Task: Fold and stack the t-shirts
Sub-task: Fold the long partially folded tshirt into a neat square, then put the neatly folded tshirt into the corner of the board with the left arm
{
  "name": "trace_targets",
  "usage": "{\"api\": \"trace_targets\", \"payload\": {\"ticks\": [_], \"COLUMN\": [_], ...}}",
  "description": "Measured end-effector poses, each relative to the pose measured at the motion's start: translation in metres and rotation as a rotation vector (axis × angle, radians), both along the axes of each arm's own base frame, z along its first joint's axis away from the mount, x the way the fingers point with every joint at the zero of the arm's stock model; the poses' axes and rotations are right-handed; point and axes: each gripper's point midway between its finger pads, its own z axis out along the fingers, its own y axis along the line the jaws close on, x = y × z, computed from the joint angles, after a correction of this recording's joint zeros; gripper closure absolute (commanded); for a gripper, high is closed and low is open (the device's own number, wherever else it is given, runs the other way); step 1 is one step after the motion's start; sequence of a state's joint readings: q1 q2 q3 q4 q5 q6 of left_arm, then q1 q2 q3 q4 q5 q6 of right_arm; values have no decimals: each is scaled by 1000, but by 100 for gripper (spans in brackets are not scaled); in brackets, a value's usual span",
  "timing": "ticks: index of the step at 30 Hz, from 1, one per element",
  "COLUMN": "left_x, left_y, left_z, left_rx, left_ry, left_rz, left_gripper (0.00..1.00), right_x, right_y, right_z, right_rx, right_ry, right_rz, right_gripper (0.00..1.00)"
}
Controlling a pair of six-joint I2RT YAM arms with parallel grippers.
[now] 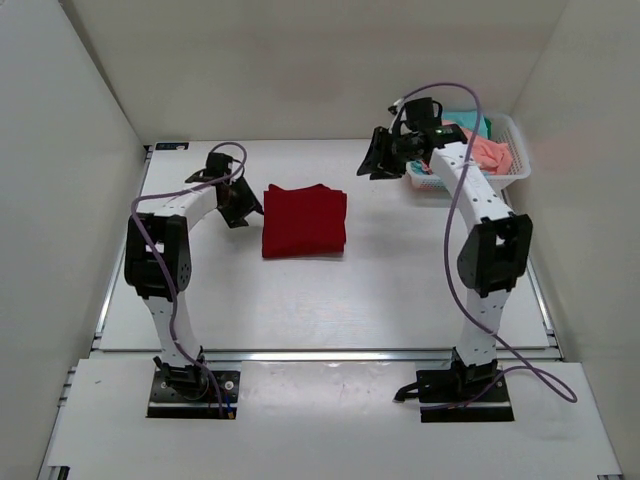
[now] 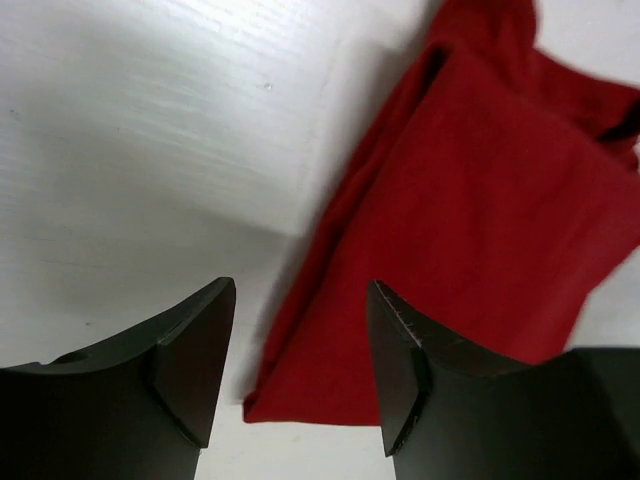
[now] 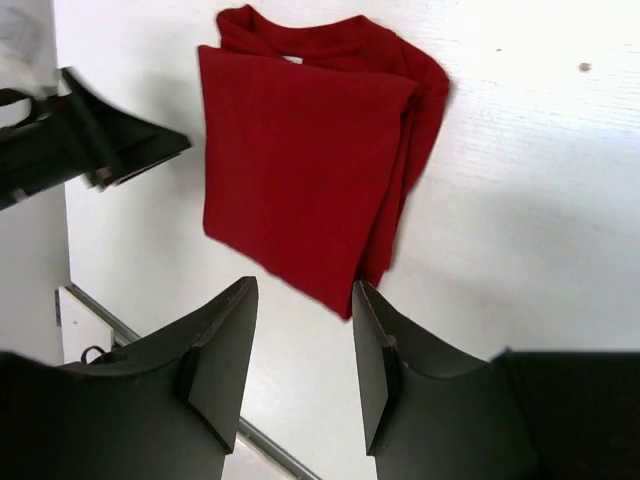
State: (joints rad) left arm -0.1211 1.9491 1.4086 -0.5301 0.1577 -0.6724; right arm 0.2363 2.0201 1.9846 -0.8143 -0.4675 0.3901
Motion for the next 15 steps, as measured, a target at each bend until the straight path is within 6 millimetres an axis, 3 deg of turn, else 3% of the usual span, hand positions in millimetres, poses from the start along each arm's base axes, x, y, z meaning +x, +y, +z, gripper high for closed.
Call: {"api": "trace_targets", "payload": {"ticks": [2,5,10,15], "left_x": [-4,0,11,9], "left_y": [-3,-14,-46,-59], "left_z": [-9,-14,-22,-36], "left_rx": [45,111,159,257], "left_ry": [10,11,-8,64], "left_rz": [-31,-85,-167,-222], "left_gripper": [32,30,28,28], "right_x": [-13,-33,-55,-52], "right_y": [-6,-24,-49,-69], "right_z": [26,50,47,50], "right_rx": [4,3,2,14], "right_ry": [-56,-108,-78,-31], "right_rz": [-1,-23,-69,-97], "right_gripper": [59,59,60,59]}}
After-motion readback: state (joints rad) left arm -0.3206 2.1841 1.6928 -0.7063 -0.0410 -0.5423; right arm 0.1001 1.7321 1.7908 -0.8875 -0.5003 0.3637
